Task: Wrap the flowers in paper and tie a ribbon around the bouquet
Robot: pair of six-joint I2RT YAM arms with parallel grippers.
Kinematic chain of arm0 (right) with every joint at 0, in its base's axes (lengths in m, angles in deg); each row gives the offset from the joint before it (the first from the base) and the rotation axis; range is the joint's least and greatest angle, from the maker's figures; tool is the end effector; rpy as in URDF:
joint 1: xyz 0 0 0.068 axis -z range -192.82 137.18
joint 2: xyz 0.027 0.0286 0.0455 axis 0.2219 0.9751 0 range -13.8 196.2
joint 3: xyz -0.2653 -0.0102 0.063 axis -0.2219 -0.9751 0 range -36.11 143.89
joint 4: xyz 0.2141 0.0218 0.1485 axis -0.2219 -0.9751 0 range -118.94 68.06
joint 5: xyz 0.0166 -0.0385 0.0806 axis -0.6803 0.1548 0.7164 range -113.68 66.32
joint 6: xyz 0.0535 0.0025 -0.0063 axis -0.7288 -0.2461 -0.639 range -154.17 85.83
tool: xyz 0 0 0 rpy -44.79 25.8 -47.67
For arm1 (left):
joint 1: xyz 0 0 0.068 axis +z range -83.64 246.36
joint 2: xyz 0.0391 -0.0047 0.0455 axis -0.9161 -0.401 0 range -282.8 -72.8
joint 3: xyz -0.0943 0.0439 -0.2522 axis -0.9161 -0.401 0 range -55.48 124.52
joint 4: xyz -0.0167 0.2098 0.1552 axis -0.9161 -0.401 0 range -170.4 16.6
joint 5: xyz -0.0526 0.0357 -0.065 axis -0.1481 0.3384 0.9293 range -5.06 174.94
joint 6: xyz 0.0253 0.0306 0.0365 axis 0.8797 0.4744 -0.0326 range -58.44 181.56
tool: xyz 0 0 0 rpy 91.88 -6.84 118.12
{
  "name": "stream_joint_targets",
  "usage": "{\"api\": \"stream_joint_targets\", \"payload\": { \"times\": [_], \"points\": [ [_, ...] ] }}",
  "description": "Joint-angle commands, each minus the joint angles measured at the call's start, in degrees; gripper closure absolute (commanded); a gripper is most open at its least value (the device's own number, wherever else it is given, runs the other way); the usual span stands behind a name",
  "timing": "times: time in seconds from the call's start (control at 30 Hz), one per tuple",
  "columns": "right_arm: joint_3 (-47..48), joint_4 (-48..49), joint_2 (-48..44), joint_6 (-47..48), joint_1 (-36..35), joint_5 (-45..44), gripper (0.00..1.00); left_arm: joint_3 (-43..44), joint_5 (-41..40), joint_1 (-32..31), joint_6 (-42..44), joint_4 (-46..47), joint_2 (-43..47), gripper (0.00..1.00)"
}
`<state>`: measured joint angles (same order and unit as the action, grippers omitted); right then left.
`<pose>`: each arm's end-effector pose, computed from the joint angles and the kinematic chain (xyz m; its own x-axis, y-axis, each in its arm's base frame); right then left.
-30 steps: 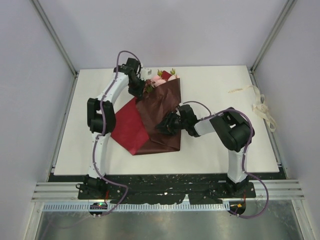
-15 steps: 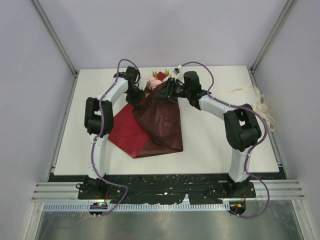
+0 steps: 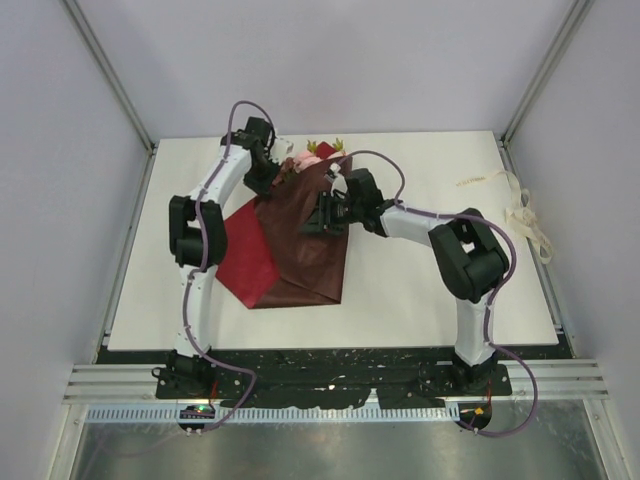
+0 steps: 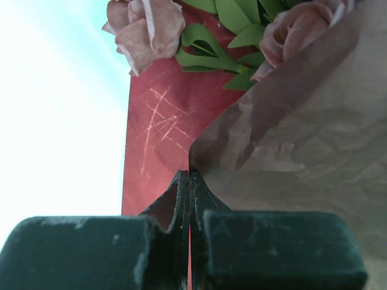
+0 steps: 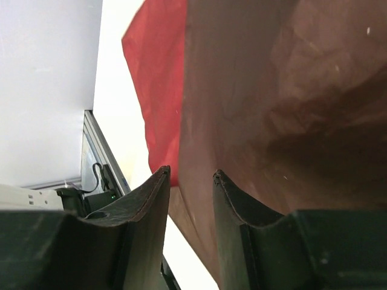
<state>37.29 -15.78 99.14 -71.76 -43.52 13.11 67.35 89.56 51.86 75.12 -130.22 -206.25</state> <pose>0.3637 0.2407 0.1905 -0.8866 0.0416 -0.4607 -0.3762 0.5147 0.7705 0.4789 -0.1267 0.2179 -0.8036 0.4493 -0.3903 0.4814 0.8763 0.0178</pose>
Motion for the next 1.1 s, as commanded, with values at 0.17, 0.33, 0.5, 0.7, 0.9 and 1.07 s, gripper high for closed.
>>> {"api": "stream_joint_targets", "payload": {
  "times": [0.17, 0.33, 0.5, 0.7, 0.9, 1.07],
  "points": [
    [-1.60, 5.27, 8.33, -3.90, -2.52, -0.50, 0.62, 7.34, -4.10, 0.53, 2.61, -4.62, -4.89, 1.00],
    [-0.98, 5.45, 11.85, -7.32, -2.44, -2.08, 0.62, -0.45, 5.01, 5.61, -7.12, 4.14, 3.96, 0.79],
    [-2.30, 7.55, 13.79, -11.36, -2.44, -2.52, 0.62, -20.56, 23.74, 11.95, -20.04, 25.75, 22.85, 0.49],
    [-3.62, 8.43, 13.71, -14.00, -2.35, -3.74, 0.62, -34.22, 39.48, 9.77, -36.91, 37.48, 25.00, 0.62],
    [-6.87, 7.74, 10.98, -14.98, -1.47, -5.76, 0.62, -36.87, 41.61, 5.72, -47.04, 41.53, 16.57, 0.72],
    [-10.21, 7.73, 7.91, -16.29, -0.94, -6.82, 0.61, -30.46, 33.80, 2.56, -44.33, 29.42, 9.36, 0.85]
  ]
}}
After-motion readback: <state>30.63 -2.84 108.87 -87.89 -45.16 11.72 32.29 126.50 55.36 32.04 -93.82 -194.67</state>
